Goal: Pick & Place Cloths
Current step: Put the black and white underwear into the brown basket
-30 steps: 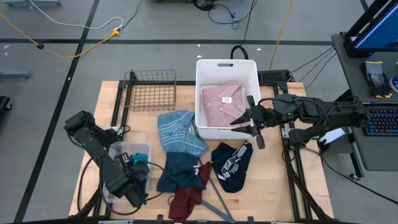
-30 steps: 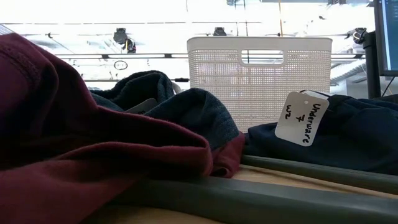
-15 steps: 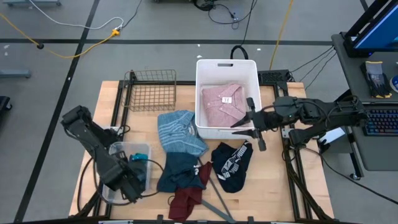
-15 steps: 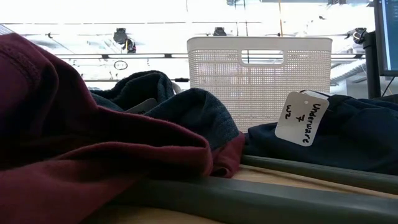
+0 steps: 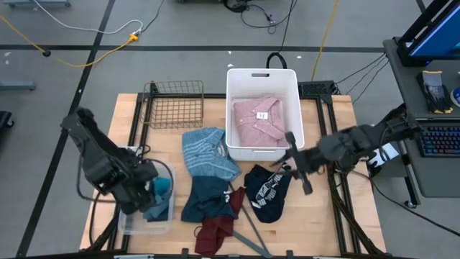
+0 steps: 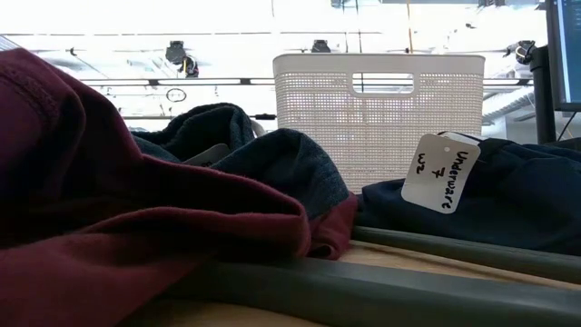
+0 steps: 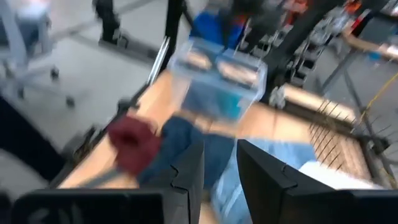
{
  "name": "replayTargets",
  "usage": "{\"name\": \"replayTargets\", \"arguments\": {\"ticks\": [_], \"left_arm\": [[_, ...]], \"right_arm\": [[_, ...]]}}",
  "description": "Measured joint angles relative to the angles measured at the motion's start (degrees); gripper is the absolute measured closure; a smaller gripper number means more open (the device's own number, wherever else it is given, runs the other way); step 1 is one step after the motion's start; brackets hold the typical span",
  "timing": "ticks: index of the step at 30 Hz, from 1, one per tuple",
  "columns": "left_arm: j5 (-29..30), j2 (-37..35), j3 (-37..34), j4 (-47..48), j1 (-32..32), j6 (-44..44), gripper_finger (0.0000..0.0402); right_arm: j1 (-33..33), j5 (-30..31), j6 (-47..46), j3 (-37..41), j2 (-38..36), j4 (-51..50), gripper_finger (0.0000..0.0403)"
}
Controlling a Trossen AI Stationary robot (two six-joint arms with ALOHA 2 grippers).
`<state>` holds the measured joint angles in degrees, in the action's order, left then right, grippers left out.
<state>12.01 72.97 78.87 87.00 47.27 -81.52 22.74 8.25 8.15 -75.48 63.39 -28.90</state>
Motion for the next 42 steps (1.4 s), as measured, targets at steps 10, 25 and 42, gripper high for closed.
{"name": "replayTargets", "arguments": {"ticks": [10,25,42], "left_arm": [[28.64,-10.41,0.04,-10.23,0.0,10.74,0.0092],[40.24,-18.45,0.06,-13.97,-3.04,28.72,0.0113],[40.52,-18.34,0.04,-13.52,-5.95,34.91,0.0114]], "right_arm": [[8.32,5.42,-14.25,0.0,3.76,-15.26,0.0351],[9.62,0.37,-34.21,0.0,13.8,-29.06,0.0334],[9.46,-2.23,-48.21,0.0,20.6,-29.69,0.0164]]}}
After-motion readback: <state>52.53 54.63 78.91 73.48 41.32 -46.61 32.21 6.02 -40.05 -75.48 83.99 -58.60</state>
